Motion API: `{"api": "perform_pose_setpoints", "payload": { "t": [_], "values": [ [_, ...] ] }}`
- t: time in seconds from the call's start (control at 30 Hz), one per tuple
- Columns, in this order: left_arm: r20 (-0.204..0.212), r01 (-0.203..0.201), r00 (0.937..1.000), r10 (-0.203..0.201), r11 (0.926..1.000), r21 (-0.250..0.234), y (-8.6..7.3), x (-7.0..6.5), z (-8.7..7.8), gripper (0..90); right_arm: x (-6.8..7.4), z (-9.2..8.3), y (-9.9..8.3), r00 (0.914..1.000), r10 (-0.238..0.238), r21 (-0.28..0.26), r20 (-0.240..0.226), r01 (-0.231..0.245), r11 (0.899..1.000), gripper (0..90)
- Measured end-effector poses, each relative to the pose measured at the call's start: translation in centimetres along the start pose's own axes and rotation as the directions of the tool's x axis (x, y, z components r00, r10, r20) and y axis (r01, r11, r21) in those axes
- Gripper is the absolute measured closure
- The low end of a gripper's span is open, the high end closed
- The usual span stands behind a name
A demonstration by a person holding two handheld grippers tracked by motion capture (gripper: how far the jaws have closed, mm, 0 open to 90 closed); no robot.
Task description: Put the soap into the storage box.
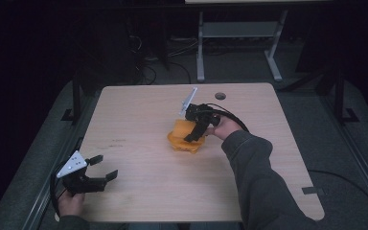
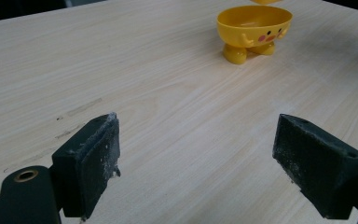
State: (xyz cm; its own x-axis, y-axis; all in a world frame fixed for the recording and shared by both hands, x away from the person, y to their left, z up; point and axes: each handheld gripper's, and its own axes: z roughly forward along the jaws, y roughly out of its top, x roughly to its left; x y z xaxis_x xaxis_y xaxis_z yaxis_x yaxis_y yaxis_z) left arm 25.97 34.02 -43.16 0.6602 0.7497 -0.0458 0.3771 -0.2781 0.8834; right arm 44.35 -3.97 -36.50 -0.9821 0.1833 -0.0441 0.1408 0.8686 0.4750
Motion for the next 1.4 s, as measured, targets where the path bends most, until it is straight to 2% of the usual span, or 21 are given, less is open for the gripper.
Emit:
{"api": "perform_pose_setpoints", "payload": {
  "t": [0.3, 0.43, 0.6, 0.77, 0.97, 1.4],
  "values": [
    [-0.001, 0.003, 1.0000, -0.003, 1.0000, -0.001, 0.0, 0.0, 0.0, 14.3, -0.3, 1.3, 0.1, 0.9999, -0.005, 0.016, -0.010, 0.005, 1.000, 20.5],
    [-0.001, -0.008, 1.0000, 0.008, 0.9999, 0.006, 0.0, 0.0, 0.0, 14.3, -0.3, 1.8, 0.3, 0.9998, -0.003, 0.022, -0.021, 0.004, 1.000, 20.4],
    [0.000, 0.000, 1.0000, 0.000, 1.0000, 0.002, 0.0, 0.0, 0.0, 14.3, -0.4, 2.4, 0.4, 0.9996, -0.003, 0.029, -0.027, 0.004, 1.000, 20.4],
    [0.001, 0.000, 1.0000, 0.000, 1.0000, 0.002, 0.0, 0.0, 0.0, 14.3, -0.3, 2.9, 0.5, 0.9992, -0.021, 0.034, -0.034, 0.022, 0.999, 20.4],
    [0.001, 0.002, 1.0000, -0.002, 1.0000, -0.002, 0.0, -0.1, 0.0, 14.3, -0.2, 3.0, 0.4, 0.9992, -0.028, 0.029, -0.030, 0.029, 0.999, 20.3],
    [0.001, -0.005, 1.0000, 0.005, 1.0000, 0.004, 0.0, -0.1, 0.1, 14.3, -0.1, 3.0, 0.1, 0.9996, -0.011, 0.014, -0.025, 0.011, 1.000, 19.8]
  ]
}}
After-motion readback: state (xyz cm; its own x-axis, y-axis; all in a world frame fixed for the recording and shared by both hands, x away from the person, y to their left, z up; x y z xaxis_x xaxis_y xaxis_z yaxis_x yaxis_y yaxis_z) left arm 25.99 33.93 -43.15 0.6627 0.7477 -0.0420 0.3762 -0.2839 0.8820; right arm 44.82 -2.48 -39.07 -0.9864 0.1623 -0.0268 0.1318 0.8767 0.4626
